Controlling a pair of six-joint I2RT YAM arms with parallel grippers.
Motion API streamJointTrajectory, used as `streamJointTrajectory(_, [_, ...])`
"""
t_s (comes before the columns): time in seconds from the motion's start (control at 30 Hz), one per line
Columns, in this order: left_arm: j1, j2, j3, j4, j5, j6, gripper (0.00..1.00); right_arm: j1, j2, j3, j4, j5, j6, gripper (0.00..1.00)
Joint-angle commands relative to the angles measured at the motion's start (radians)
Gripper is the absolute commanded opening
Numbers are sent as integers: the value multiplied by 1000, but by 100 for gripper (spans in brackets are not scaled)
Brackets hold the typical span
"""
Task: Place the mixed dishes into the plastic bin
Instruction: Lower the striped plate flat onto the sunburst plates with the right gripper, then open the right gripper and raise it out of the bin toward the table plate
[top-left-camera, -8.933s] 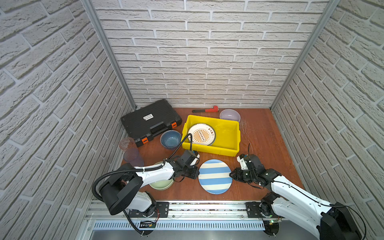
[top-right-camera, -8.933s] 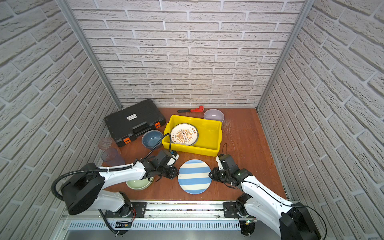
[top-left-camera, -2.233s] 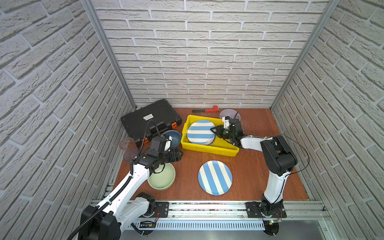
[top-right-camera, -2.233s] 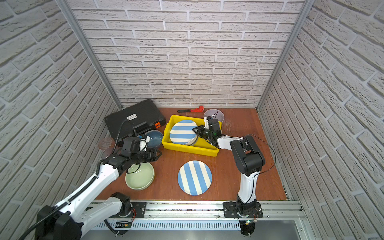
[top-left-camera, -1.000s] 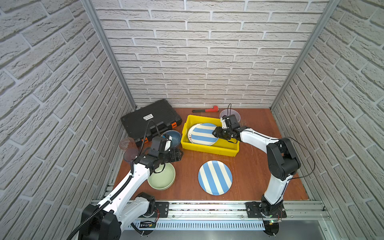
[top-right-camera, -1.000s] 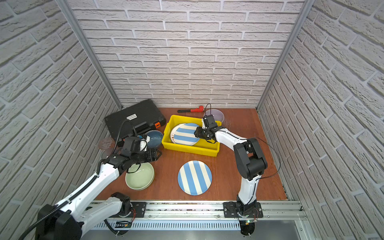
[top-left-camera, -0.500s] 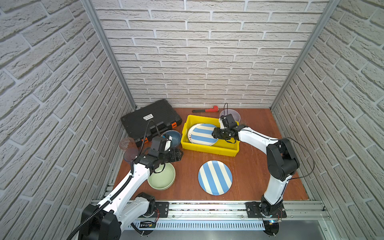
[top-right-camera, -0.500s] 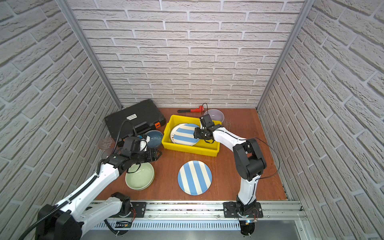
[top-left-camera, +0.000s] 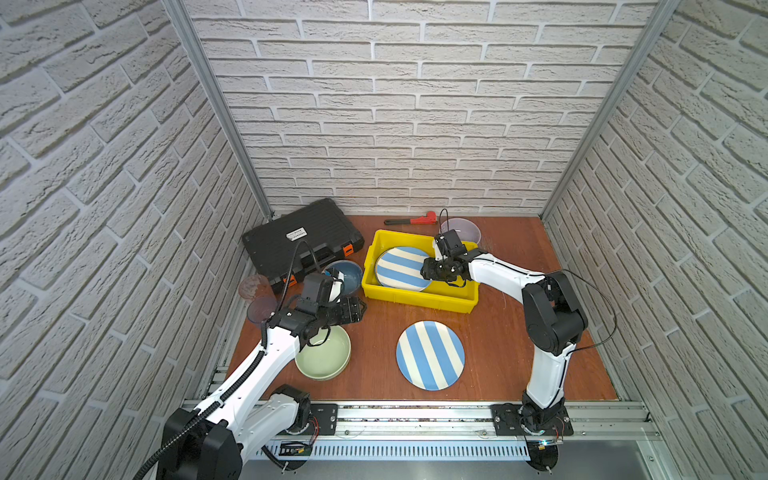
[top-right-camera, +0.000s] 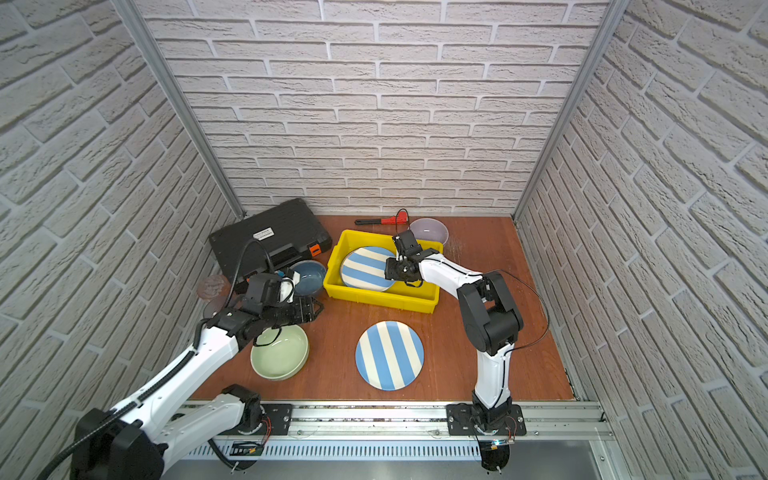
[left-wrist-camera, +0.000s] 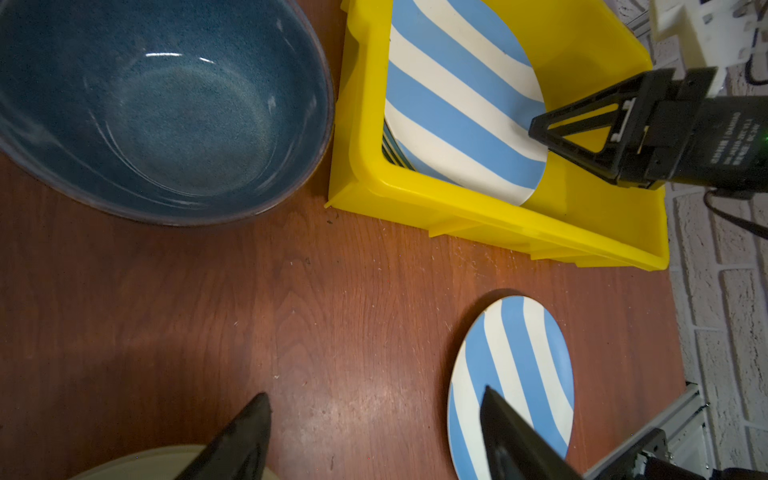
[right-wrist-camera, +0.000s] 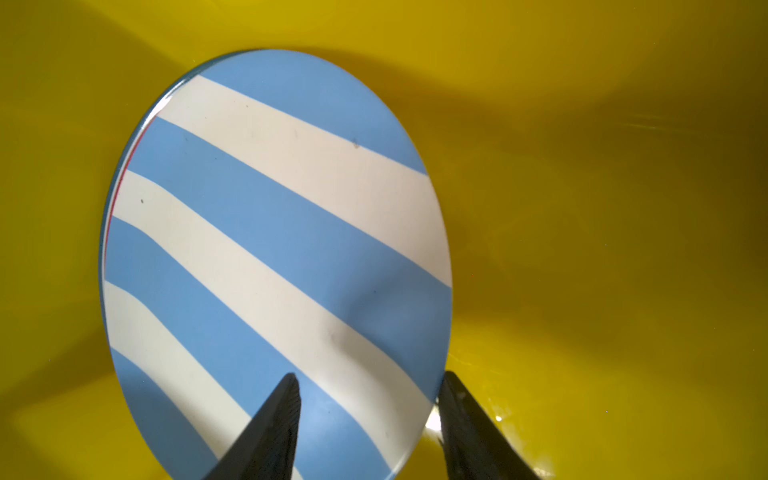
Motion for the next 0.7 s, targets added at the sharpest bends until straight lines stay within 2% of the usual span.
streamJointTrajectory(0.0, [7, 4, 11, 16, -1, 7, 79, 16, 11, 40, 26, -2, 8, 55])
streamJointTrajectory(0.37, [7, 14, 19, 18, 5, 9, 79, 17, -6, 43, 13, 10, -4, 56])
streamJointTrajectory(0.5, [7, 17, 21, 19, 9, 9, 79, 17, -17, 40, 5, 27, -18, 62])
streamJointTrajectory(0.67, [8, 16, 20, 19, 7, 8, 79, 19, -27, 42, -15, 52, -26, 62])
